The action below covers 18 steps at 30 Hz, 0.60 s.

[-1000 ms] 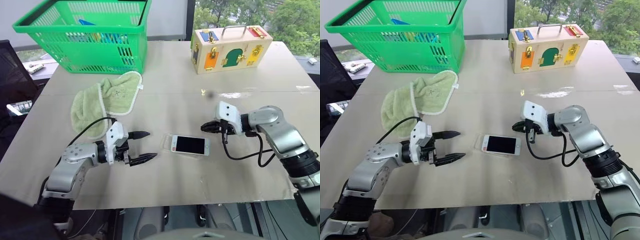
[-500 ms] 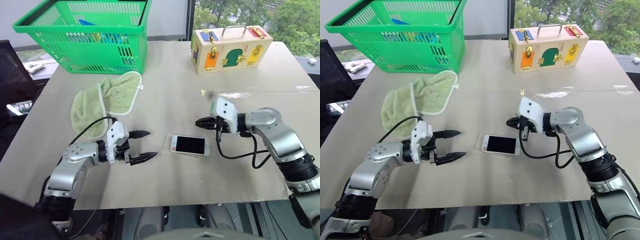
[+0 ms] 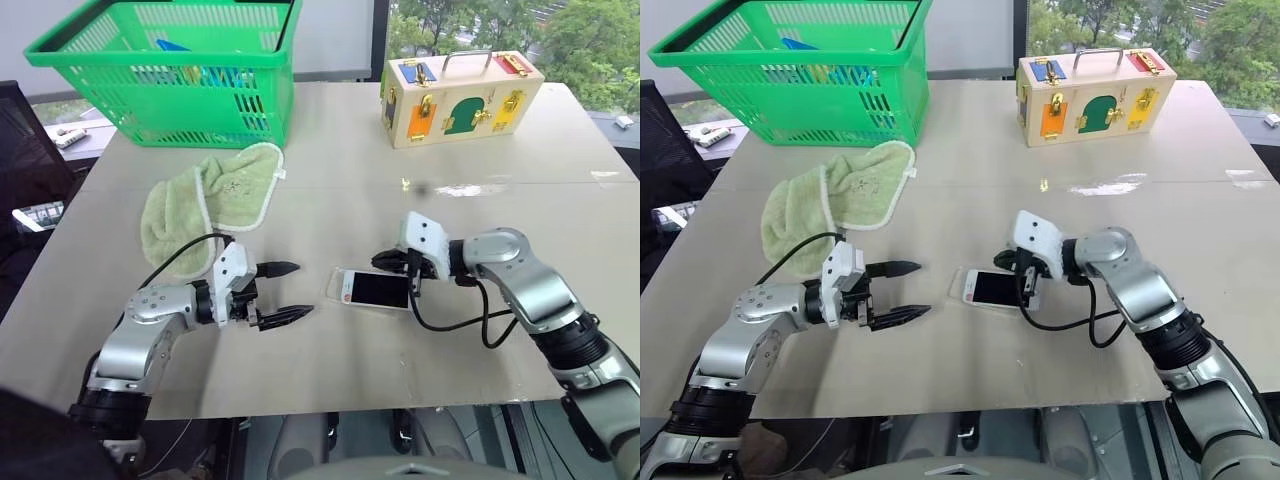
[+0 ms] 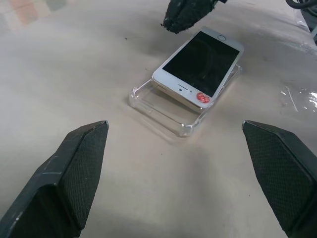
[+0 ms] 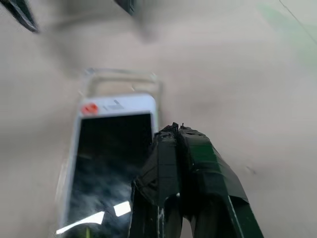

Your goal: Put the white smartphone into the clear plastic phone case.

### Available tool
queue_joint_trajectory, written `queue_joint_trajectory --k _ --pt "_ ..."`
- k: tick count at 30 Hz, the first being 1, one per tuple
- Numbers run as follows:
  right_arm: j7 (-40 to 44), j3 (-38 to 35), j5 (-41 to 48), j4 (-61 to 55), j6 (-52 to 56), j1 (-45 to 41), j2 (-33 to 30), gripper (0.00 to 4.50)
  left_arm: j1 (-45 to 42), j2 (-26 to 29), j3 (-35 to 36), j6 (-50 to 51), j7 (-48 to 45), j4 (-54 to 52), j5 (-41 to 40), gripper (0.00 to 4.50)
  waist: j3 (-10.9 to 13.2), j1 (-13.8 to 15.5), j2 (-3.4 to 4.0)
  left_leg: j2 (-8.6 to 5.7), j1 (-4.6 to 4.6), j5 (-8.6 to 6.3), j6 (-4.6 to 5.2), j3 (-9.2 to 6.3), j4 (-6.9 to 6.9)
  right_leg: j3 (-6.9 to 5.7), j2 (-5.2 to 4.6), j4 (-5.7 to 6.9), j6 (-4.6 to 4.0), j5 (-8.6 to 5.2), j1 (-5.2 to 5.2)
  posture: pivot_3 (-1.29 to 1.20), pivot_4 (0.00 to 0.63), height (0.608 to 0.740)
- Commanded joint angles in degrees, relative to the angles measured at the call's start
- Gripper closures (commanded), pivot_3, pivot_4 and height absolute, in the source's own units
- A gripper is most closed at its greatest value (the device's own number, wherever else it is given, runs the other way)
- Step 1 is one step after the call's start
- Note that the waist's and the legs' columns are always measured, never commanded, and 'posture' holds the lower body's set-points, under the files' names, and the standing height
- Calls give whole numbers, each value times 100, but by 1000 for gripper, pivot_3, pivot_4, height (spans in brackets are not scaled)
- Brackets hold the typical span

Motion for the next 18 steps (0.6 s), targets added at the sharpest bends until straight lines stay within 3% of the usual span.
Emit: queue_joint_trajectory --k 1,13,18 --pt "-161 -6 -122 -5 45 -111 13 4460 -31 50 90 -89 -16 -120 -9 0 0 7 0 0 0 0 0 0 0 0 0 0 0 0 0 0 150 740" --pt "-158 -57 -374 314 -356 -142 -336 4460 3 66 82 -58 -16 -173 -22 0 0 0 0 -2 1 0 -1 1 2 0 -1 0 0 0 1 0 150 740" --pt "431 89 -251 176 -331 -43 -621 4460 -27 66 73 -57 -22 -158 -18 0 0 11 0 -2 0 0 -1 0 2 0 -1 0 0 0 2 0 150 740"
